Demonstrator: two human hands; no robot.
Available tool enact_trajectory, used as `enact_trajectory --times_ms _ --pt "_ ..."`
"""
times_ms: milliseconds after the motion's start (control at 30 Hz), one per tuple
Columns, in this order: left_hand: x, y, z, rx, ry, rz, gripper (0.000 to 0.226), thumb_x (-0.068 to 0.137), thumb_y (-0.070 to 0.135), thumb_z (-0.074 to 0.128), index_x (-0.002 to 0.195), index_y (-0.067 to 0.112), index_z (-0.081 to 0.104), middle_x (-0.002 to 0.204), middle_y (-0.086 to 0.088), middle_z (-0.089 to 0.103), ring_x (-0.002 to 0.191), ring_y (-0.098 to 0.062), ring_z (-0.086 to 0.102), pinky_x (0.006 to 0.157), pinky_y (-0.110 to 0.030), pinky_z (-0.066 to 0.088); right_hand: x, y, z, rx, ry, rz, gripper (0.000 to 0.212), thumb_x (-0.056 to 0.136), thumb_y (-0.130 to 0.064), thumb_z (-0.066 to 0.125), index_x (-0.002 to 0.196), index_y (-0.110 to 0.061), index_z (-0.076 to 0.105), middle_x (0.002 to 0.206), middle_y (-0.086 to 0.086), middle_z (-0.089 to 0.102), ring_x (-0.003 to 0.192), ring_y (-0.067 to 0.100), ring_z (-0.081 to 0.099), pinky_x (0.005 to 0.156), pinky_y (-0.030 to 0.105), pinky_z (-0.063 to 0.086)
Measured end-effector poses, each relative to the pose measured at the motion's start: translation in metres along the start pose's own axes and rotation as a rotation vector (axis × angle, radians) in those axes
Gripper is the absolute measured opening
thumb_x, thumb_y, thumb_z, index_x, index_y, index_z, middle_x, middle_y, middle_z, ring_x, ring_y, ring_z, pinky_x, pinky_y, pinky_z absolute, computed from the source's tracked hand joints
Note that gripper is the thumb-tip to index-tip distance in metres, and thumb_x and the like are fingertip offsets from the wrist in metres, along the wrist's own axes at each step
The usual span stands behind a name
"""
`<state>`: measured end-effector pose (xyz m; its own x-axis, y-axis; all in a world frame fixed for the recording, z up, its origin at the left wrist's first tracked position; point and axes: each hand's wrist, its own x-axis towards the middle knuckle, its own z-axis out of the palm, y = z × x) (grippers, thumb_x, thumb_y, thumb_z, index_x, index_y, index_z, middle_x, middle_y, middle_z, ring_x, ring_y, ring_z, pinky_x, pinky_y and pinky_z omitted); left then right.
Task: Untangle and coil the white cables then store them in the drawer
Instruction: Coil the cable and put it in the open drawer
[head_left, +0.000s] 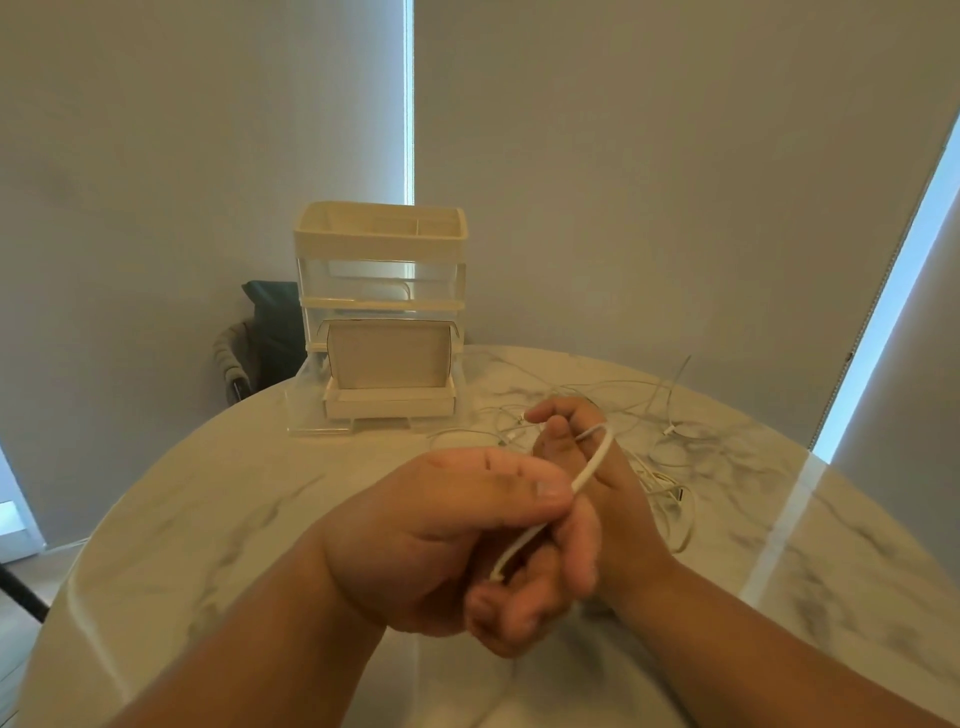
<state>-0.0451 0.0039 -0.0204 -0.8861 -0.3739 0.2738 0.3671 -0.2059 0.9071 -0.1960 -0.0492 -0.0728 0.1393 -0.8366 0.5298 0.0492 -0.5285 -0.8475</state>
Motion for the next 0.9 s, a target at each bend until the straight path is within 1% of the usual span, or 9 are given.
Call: enact_trajectory --times_ms 133,200,300,367,467,567,633,800,900 --pt "-0.003 0.007 -0.002 -0.084 0.035 0.190 0.018 0.097 0.014 0.047 0.103 0.002 0.060 0.049 -0.001 0.039 0.039 -0.012 0.024 0.043 -0.024 0.021 0.005 0.003 -0.004 -0.087 -0.071 -0.073 0.054 0.095 -0.067 0.031 0.118 -0.025 0.057 0.083 0.011 0.054 0.078 0.028 0.050 0.076 0.042 0.046" --pt "-0.006 0.011 -0.008 -0.150 0.143 0.326 0.026 0.096 0.012 0.048 0.117 0.001 0.060 0.057 -0.003 0.054 0.044 -0.012 0.042 0.048 -0.024 0.036 0.004 0.007 -0.003 -0.103 -0.126 -0.047 0.055 0.098 -0.059 0.027 0.126 -0.021 0.055 0.078 0.007 0.046 0.073 0.022 0.041 0.069 0.034 0.039" --pt "-0.008 0.017 -0.014 -0.173 0.438 0.496 0.036 0.099 0.021 0.044 0.125 0.005 0.063 0.095 -0.008 0.073 0.084 -0.018 0.071 0.073 -0.031 0.058 0.002 0.009 0.002 -0.109 -0.107 -0.001 0.027 0.101 -0.039 0.037 0.122 -0.036 0.054 0.074 -0.002 0.052 0.069 0.009 0.047 0.067 0.025 0.041" --pt "-0.008 0.019 -0.017 -0.112 0.651 0.542 0.040 0.095 0.024 0.043 0.123 0.006 0.065 0.110 -0.010 0.073 0.101 -0.021 0.071 0.080 -0.031 0.059 0.001 0.011 0.002 -0.167 -0.073 -0.004 0.022 0.102 -0.027 0.046 0.111 -0.041 0.060 0.075 -0.004 0.057 0.068 0.008 0.050 0.067 0.029 0.042" --pt "-0.007 0.019 -0.022 -0.057 0.788 0.533 0.041 0.090 0.020 0.045 0.127 0.005 0.058 0.121 -0.013 0.069 0.111 -0.026 0.068 0.091 -0.035 0.057 0.000 0.009 0.001 -0.263 -0.087 0.017 0.026 0.101 -0.014 0.053 0.101 -0.036 0.067 0.078 -0.007 0.063 0.067 0.004 0.054 0.066 0.025 0.041" --pt "-0.010 0.020 -0.030 -0.043 0.870 0.479 0.034 0.096 0.010 0.042 0.125 0.000 0.058 0.122 -0.018 0.068 0.114 -0.028 0.066 0.099 -0.039 0.052 -0.002 0.005 0.002 -0.387 -0.082 -0.007 0.024 0.097 -0.009 0.058 0.096 -0.030 0.069 0.085 -0.013 0.066 0.080 0.007 0.062 0.070 0.018 0.046" --pt "-0.011 0.019 -0.033 -0.027 0.884 0.452 0.031 0.099 0.005 0.038 0.120 -0.002 0.061 0.122 -0.019 0.068 0.114 -0.028 0.066 0.099 -0.038 0.052 -0.002 0.006 0.002 -0.378 -0.070 -0.010 0.026 0.097 -0.006 0.056 0.100 -0.028 0.069 0.082 -0.011 0.067 0.076 0.008 0.062 0.069 0.018 0.046" --pt "-0.007 0.015 -0.029 0.000 0.843 0.358 0.034 0.084 0.001 0.048 0.113 0.001 0.066 0.113 -0.019 0.071 0.102 -0.025 0.071 0.086 -0.033 0.058 0.002 0.009 -0.002 -0.142 -0.030 0.047 0.036 0.093 -0.035 0.052 0.128 -0.037 0.063 0.088 -0.004 0.068 0.070 0.005 0.056 0.070 0.030 0.045" --pt "-0.002 0.011 -0.028 0.019 0.821 0.293 0.037 0.093 -0.002 0.043 0.124 0.010 0.061 0.109 -0.016 0.073 0.086 -0.020 0.073 0.077 -0.030 0.059 0.005 0.008 -0.006 -0.119 0.002 0.026 0.028 0.099 -0.032 0.049 0.120 -0.041 0.066 0.076 -0.002 0.062 0.066 0.011 0.052 0.064 0.037 0.042"
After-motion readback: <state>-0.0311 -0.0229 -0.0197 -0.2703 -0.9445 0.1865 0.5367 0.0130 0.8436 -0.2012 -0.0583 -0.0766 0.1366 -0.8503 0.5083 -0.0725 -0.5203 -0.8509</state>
